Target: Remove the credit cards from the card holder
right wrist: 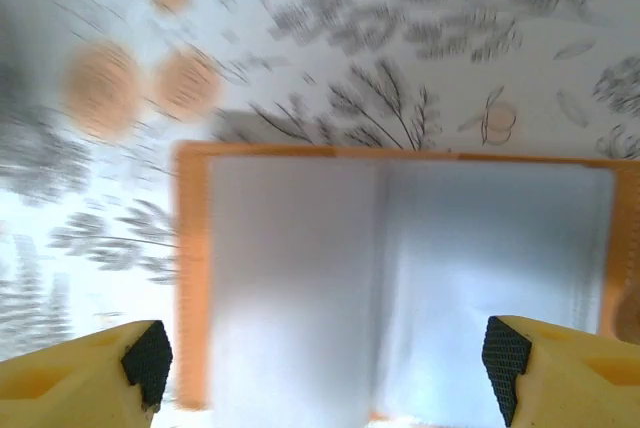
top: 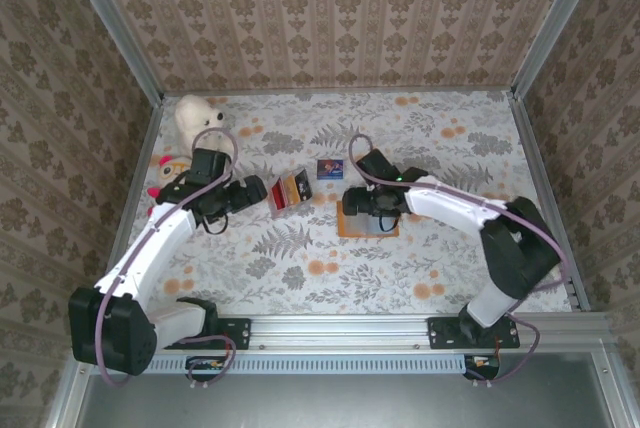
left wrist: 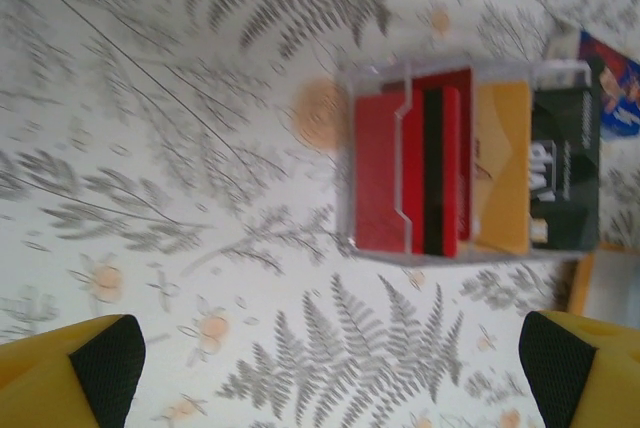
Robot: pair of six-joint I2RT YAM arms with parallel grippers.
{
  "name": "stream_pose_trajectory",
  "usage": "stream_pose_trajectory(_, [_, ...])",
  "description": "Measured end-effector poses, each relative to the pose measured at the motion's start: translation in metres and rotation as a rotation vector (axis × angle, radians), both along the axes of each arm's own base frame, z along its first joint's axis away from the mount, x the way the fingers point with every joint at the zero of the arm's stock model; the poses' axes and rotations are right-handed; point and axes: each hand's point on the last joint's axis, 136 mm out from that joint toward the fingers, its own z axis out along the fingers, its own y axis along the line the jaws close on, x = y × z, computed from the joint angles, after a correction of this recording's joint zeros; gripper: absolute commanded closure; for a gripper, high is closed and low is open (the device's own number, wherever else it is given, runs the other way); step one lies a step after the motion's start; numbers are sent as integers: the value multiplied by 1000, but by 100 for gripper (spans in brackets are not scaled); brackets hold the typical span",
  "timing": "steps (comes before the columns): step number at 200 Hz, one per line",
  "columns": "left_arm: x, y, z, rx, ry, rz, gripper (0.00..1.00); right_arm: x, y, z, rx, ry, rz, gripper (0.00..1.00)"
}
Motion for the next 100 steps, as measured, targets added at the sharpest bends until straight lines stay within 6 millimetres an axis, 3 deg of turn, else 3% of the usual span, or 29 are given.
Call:
stream_pose_trajectory(27, [10, 23, 22, 74, -88, 61, 0, 8, -16, 72, 42, -222, -46, 0])
stream_pose_trajectory(50, [16, 39, 44, 147, -178, 93, 0, 9, -52, 125, 38, -408, -144, 0])
stream_pose_trajectory(70, [17, 53, 57, 223, -242, 116, 0, 8, -94, 143, -17, -503, -255, 0])
stream_pose_trajectory(100, [23, 69, 77, 321, -361, 126, 0, 5, -159, 141, -180, -565, -411, 0])
